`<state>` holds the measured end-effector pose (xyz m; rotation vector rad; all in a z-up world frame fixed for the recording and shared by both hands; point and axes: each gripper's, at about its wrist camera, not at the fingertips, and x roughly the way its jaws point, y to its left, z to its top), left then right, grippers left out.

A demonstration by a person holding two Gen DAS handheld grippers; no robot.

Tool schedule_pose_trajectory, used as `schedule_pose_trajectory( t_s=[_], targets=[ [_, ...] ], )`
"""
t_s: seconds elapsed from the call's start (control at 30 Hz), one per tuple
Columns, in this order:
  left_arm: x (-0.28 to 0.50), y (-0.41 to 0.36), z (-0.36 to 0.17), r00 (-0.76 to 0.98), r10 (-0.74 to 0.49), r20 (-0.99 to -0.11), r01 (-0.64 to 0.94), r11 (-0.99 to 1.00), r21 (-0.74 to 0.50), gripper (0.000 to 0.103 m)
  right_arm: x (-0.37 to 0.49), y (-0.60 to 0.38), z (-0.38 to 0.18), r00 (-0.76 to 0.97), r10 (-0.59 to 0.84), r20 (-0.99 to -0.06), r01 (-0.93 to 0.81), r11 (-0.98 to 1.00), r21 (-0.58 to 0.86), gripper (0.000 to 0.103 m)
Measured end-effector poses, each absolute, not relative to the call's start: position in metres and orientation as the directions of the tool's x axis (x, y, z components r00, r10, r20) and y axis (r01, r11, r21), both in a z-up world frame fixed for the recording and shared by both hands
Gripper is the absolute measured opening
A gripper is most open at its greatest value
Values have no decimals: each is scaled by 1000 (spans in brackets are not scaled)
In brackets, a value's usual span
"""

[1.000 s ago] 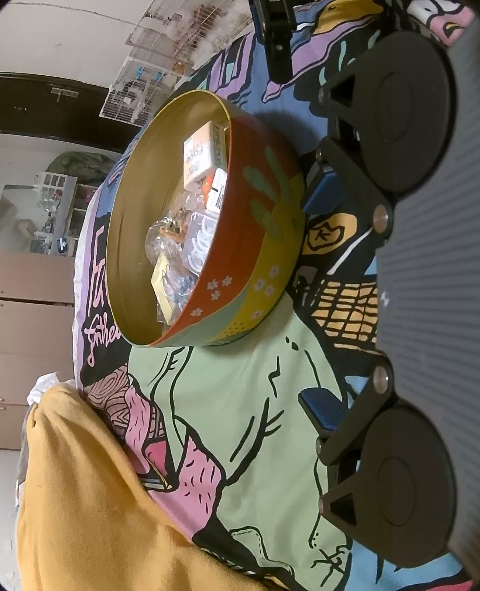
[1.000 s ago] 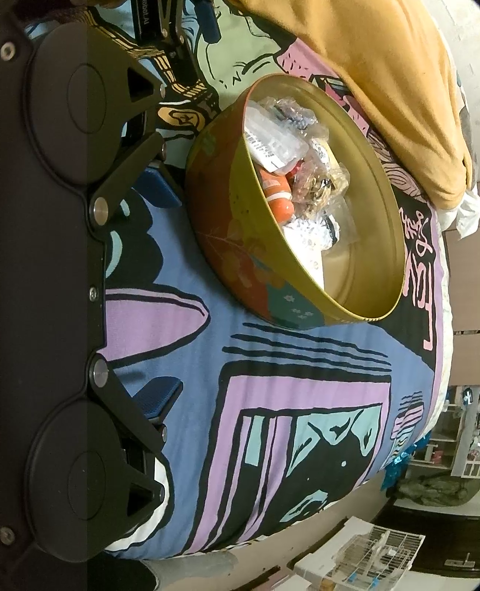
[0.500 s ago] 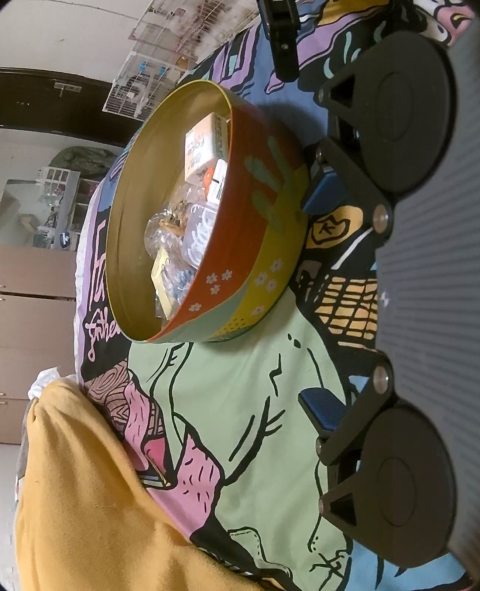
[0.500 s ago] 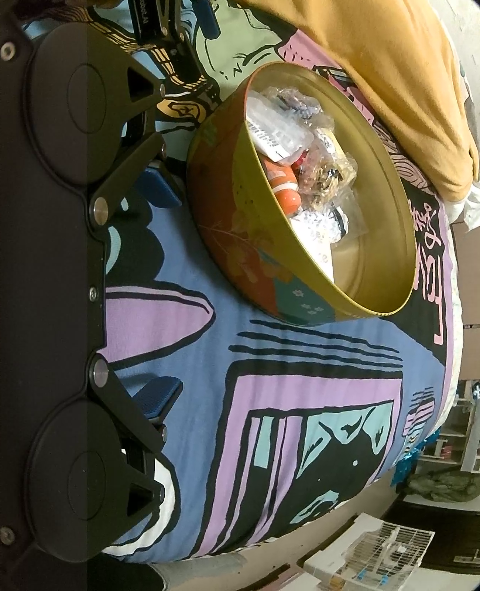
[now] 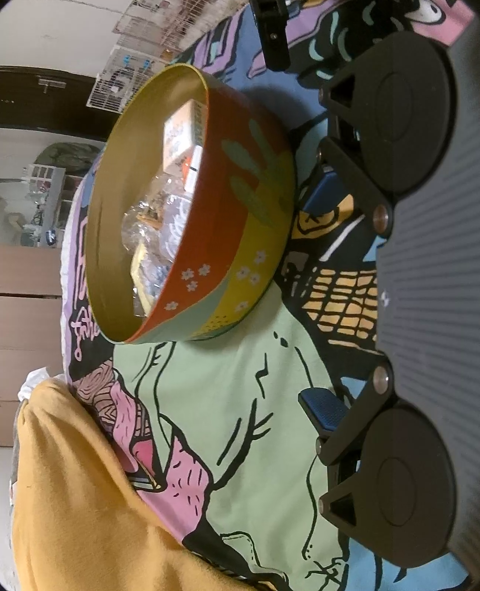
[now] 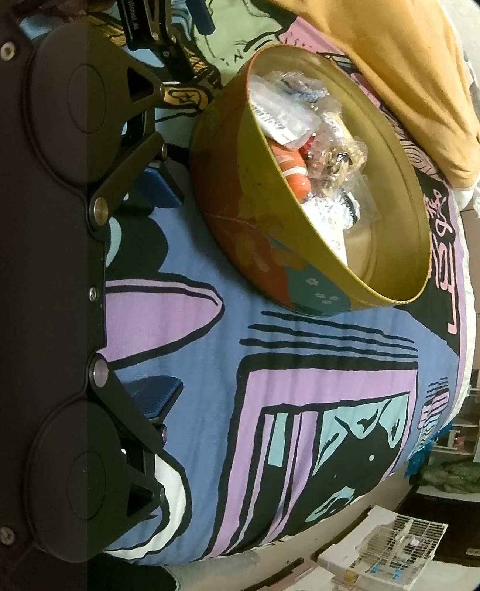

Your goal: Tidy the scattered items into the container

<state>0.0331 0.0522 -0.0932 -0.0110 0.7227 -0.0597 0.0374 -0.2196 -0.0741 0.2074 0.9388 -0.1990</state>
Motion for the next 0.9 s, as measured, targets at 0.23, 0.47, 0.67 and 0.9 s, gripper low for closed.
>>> schedule_pose_trajectory(
  t_s=[0.23,0.47,0.67,0.9],
  targets=[
    [39,54,-102,722,-27,-691,18,1000,-19,103,39,-218,-78,562,-99,-821,260,963,62,102],
    [40,50,-106,725,-11,-689,23,1000,8,103,42,-214,-83,545,-142,-826,256,967,3,103],
    [38,48,-108,734,-3,-679,22,1000,19,103,42,-211,-87,540,-163,-826,252,967,-26,103],
    [36,46,-111,751,8,-660,19,999,34,103,40,-206,-90,552,-188,-813,252,966,-52,103]
  ],
)
